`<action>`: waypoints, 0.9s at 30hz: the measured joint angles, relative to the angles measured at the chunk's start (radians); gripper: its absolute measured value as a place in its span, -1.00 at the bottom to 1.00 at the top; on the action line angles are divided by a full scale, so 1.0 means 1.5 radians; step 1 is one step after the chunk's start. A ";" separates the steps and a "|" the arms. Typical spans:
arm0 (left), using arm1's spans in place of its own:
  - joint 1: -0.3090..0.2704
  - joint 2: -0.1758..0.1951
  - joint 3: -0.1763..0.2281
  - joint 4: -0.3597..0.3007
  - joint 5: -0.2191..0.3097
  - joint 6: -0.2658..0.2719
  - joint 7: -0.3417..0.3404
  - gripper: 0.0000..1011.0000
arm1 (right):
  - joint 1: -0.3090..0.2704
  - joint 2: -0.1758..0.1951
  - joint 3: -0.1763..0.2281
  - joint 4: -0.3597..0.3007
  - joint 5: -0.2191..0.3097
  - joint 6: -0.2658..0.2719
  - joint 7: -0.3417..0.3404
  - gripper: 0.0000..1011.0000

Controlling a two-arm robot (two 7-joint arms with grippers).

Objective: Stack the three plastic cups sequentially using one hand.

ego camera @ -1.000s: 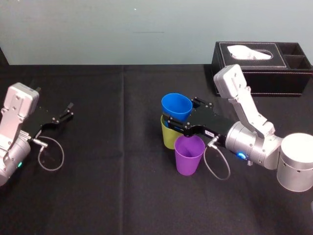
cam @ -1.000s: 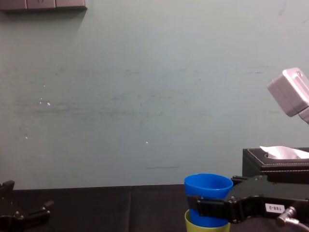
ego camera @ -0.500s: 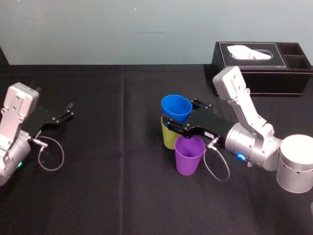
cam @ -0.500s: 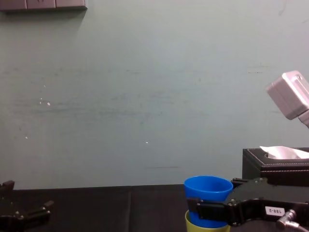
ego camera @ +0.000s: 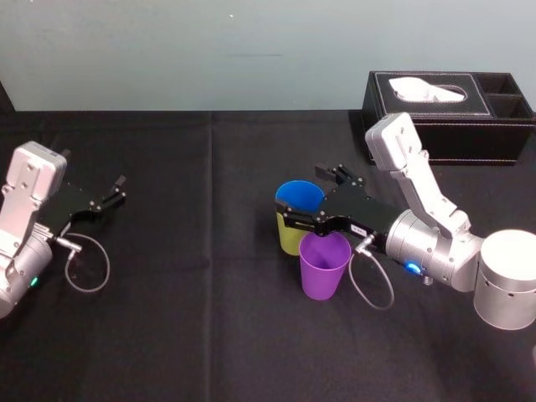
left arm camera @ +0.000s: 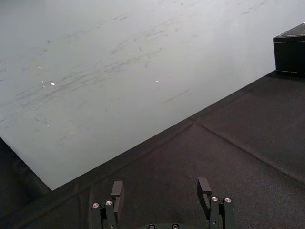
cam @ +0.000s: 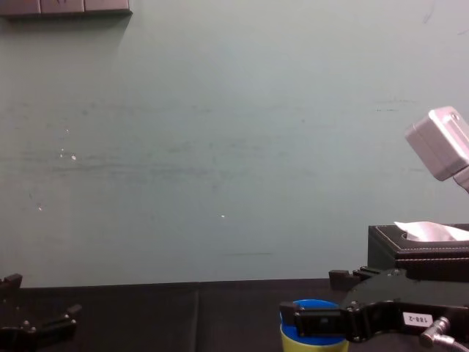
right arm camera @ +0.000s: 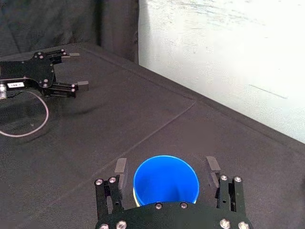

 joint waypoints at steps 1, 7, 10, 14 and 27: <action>0.000 0.000 0.000 0.000 0.000 0.000 0.000 1.00 | 0.000 0.000 0.000 0.000 0.000 0.000 0.000 0.98; 0.000 0.000 0.000 0.000 0.000 0.000 0.000 1.00 | 0.000 0.000 0.000 0.000 0.000 0.001 0.000 0.98; 0.000 0.000 0.000 0.000 0.000 0.000 0.000 1.00 | 0.000 0.000 0.000 -0.001 0.001 0.001 0.000 0.98; 0.000 0.000 0.000 0.000 0.000 0.000 0.000 1.00 | -0.003 0.002 0.007 -0.010 0.003 0.000 0.000 0.98; 0.000 0.000 0.000 0.000 0.000 0.000 0.000 1.00 | -0.098 0.070 0.083 -0.122 0.043 0.001 -0.007 0.98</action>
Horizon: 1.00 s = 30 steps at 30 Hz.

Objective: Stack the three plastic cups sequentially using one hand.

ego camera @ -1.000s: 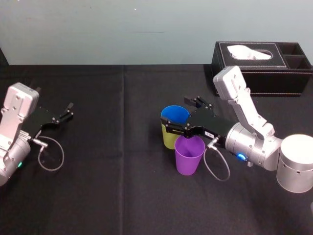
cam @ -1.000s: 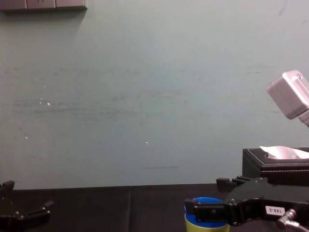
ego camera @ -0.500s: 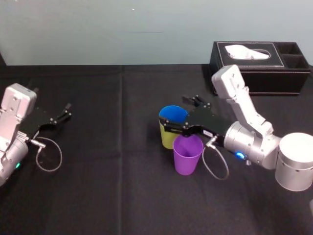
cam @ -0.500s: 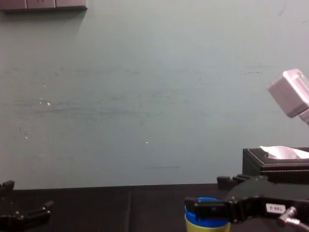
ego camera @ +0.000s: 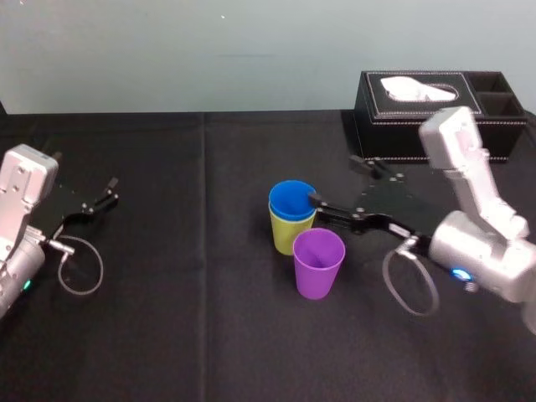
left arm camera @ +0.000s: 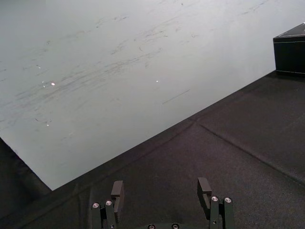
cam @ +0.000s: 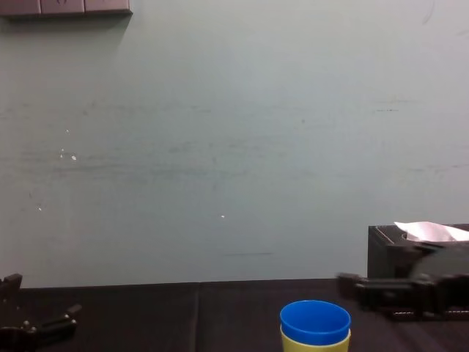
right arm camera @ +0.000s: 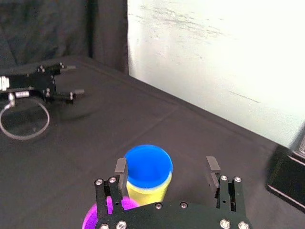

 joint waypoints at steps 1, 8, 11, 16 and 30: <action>0.000 0.000 0.000 0.000 0.000 0.000 0.000 1.00 | -0.007 0.006 0.005 -0.006 0.001 -0.001 0.000 0.98; 0.000 0.000 0.000 0.000 0.000 0.000 0.000 1.00 | -0.099 0.069 0.061 -0.064 0.016 -0.002 -0.003 0.98; 0.000 0.000 0.000 0.000 0.000 0.000 0.000 1.00 | -0.131 0.093 0.074 -0.080 0.015 -0.002 -0.001 0.98; 0.000 0.000 0.000 0.000 0.000 0.000 0.000 1.00 | -0.171 0.130 0.085 -0.098 0.007 0.016 0.011 0.98; 0.000 0.000 0.000 0.000 0.000 0.000 0.000 1.00 | -0.187 0.152 0.071 -0.089 0.036 -0.006 0.069 0.98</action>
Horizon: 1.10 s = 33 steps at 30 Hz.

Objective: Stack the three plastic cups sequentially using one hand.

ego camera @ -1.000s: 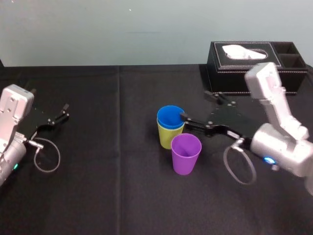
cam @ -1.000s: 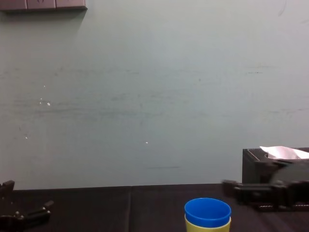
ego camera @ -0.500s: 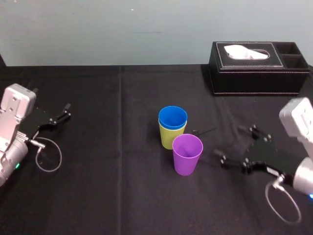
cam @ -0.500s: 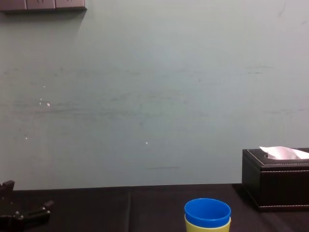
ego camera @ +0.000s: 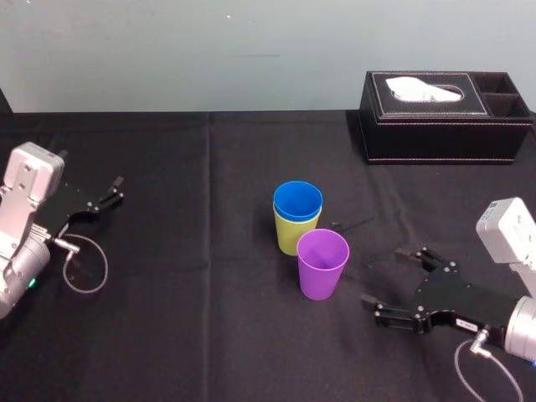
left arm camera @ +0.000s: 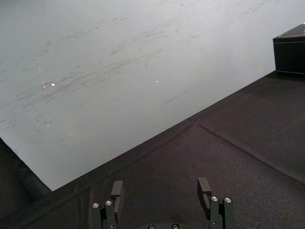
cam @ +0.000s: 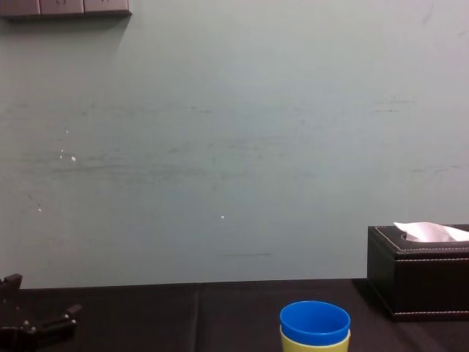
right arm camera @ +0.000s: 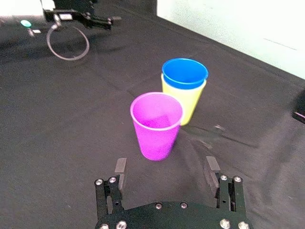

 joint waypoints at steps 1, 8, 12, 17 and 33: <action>0.000 0.000 0.000 0.000 0.000 0.000 0.000 1.00 | 0.001 -0.001 -0.002 0.002 0.003 -0.003 0.002 0.98; 0.000 0.000 0.000 0.000 0.000 0.000 0.000 1.00 | 0.016 -0.015 -0.032 0.017 0.021 -0.015 0.009 0.98; 0.000 0.000 0.000 0.000 0.000 0.000 0.000 1.00 | 0.024 -0.023 -0.049 0.026 0.027 -0.015 0.009 0.98; 0.000 0.000 0.000 0.000 0.000 0.000 0.000 1.00 | 0.036 -0.039 -0.064 0.042 0.038 -0.016 0.005 0.98; 0.000 0.000 0.000 0.000 0.000 0.000 0.000 1.00 | 0.080 -0.077 -0.101 0.091 0.028 -0.042 -0.015 0.98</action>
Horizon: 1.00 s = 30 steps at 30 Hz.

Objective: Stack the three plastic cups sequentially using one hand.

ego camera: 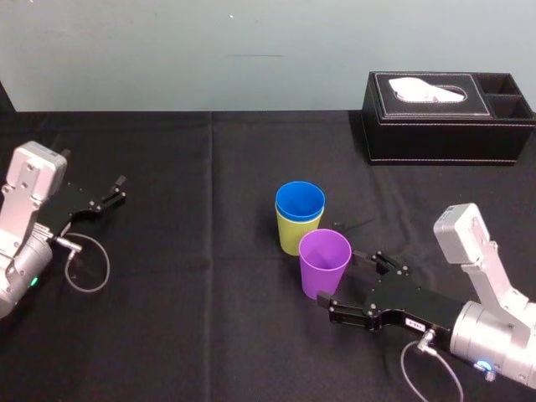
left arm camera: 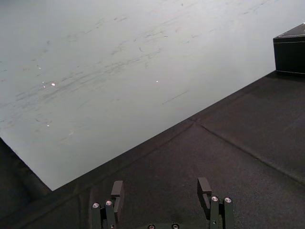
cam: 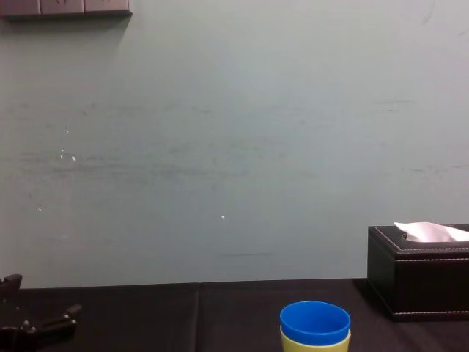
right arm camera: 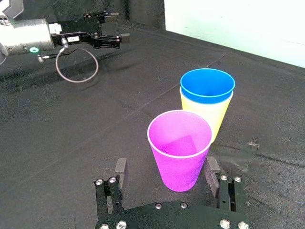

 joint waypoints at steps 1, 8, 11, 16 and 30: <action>0.000 0.000 0.000 0.000 0.000 0.000 0.000 1.00 | 0.001 -0.001 -0.001 0.002 -0.001 -0.001 -0.001 0.98; 0.000 0.000 0.000 0.000 0.000 0.000 0.000 1.00 | 0.006 -0.013 -0.003 0.018 -0.004 -0.016 -0.005 0.98; 0.000 0.000 0.000 0.000 0.000 0.000 0.000 1.00 | 0.009 -0.018 -0.004 0.025 -0.008 -0.023 -0.008 0.98; 0.000 0.000 0.000 0.000 0.000 0.000 0.000 1.00 | 0.014 -0.025 -0.008 0.036 -0.019 -0.033 -0.009 0.98; 0.000 0.000 0.000 0.000 0.000 0.000 0.000 1.00 | 0.027 -0.047 -0.015 0.063 -0.046 -0.069 -0.004 0.98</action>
